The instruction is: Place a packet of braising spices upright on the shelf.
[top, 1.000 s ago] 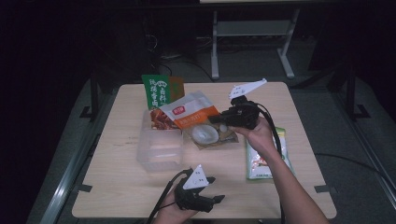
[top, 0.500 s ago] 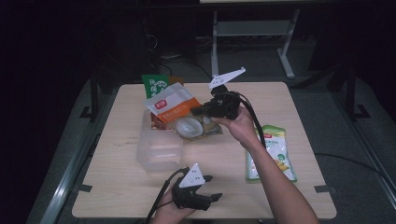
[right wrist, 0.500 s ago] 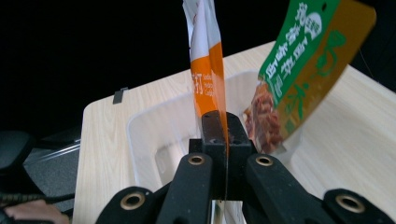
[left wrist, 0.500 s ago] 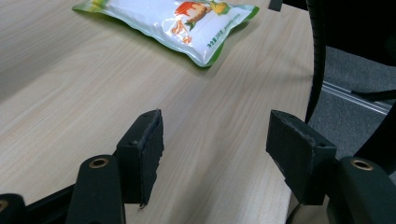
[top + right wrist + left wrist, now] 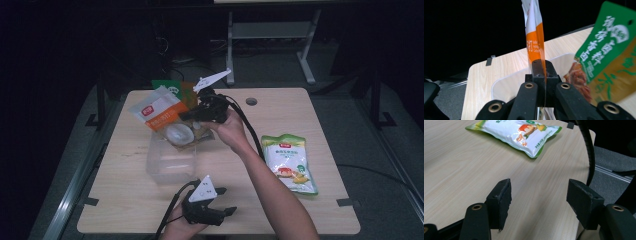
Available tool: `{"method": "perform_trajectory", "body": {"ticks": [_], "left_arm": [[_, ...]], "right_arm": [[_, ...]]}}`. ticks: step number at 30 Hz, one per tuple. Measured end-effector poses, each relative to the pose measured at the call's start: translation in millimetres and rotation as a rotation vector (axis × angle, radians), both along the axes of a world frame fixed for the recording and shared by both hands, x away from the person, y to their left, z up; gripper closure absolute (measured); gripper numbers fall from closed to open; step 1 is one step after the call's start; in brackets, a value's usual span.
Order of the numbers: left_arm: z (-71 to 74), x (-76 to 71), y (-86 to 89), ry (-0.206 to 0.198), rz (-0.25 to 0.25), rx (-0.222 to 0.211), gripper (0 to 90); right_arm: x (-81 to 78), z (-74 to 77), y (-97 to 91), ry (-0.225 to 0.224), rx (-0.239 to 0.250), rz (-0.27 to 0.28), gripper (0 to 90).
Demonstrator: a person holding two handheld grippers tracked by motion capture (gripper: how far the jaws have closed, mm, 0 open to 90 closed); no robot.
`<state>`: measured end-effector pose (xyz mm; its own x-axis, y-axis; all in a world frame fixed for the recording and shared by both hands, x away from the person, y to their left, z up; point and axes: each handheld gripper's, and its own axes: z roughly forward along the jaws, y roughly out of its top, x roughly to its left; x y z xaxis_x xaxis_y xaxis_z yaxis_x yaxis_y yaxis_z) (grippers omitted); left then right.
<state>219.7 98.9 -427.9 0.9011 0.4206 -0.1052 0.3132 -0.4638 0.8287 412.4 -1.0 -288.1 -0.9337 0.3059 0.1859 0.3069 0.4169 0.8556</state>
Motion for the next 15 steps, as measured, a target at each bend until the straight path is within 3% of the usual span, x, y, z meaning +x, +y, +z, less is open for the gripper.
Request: {"method": "perform_trajectory", "body": {"ticks": [6, 15], "left_arm": [[1.9, -1.5, 2.8, -0.012, -0.004, 0.001, 35.8], [-1.9, -2.4, 2.6, 0.006, -0.006, 0.003, 35.1]], "right_arm": [[6.7, -21.3, 22.3, 0.044, -0.007, 0.012, 90.0], [14.5, -48.0, 40.6, 0.093, -0.019, 0.030, 90.0]]}}
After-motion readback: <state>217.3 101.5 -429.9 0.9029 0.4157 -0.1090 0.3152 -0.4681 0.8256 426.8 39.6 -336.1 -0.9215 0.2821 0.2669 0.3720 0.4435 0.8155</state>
